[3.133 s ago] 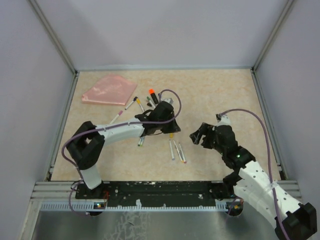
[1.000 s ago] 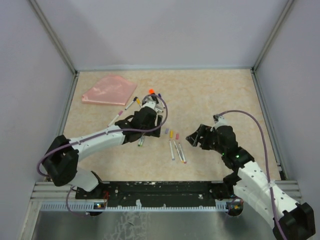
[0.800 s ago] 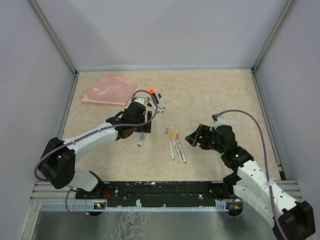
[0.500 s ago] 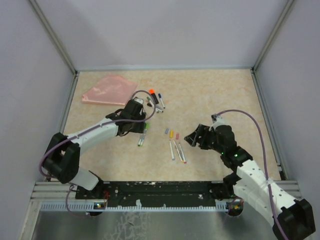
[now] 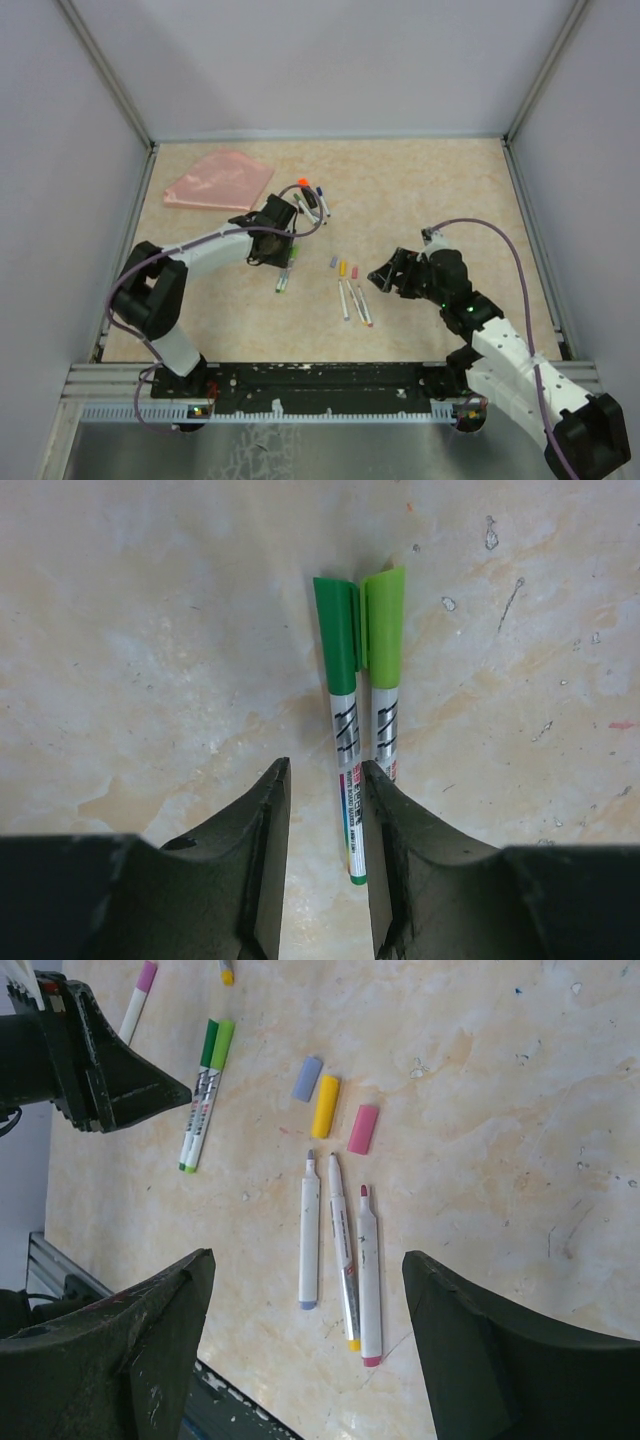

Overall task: Open the pen caps
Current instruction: Pick up the pen from the center of the board.

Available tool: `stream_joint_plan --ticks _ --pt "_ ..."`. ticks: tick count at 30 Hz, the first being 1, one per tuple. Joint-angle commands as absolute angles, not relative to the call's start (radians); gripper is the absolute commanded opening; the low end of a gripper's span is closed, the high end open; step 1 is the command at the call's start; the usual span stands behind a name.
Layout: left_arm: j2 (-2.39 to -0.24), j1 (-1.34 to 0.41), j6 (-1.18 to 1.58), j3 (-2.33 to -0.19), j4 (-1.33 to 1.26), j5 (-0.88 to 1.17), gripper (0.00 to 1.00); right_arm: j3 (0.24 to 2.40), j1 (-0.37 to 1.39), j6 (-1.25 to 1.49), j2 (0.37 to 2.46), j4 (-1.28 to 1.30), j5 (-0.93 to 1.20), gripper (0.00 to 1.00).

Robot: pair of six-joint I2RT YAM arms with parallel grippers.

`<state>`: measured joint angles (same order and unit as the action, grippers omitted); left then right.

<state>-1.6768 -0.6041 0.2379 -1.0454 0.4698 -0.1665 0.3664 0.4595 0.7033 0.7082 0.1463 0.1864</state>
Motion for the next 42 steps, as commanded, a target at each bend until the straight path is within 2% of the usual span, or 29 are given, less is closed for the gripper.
stream_joint_plan --ticks 1,11,21,42 --pt "-1.709 -0.598 0.221 -1.079 0.488 -0.125 0.38 0.374 0.449 0.698 0.721 0.093 0.194 0.77" --pt "-1.741 -0.598 0.230 -1.076 0.486 -0.106 0.38 0.376 0.449 0.695 0.742 0.082 0.198 0.77" --pt "-1.779 -0.597 0.234 -1.068 0.490 -0.103 0.31 0.377 0.449 0.691 0.742 0.084 0.198 0.77" --pt "-1.703 -0.588 0.231 -1.046 0.516 -0.119 0.01 0.387 0.449 0.683 0.754 0.065 0.236 0.77"
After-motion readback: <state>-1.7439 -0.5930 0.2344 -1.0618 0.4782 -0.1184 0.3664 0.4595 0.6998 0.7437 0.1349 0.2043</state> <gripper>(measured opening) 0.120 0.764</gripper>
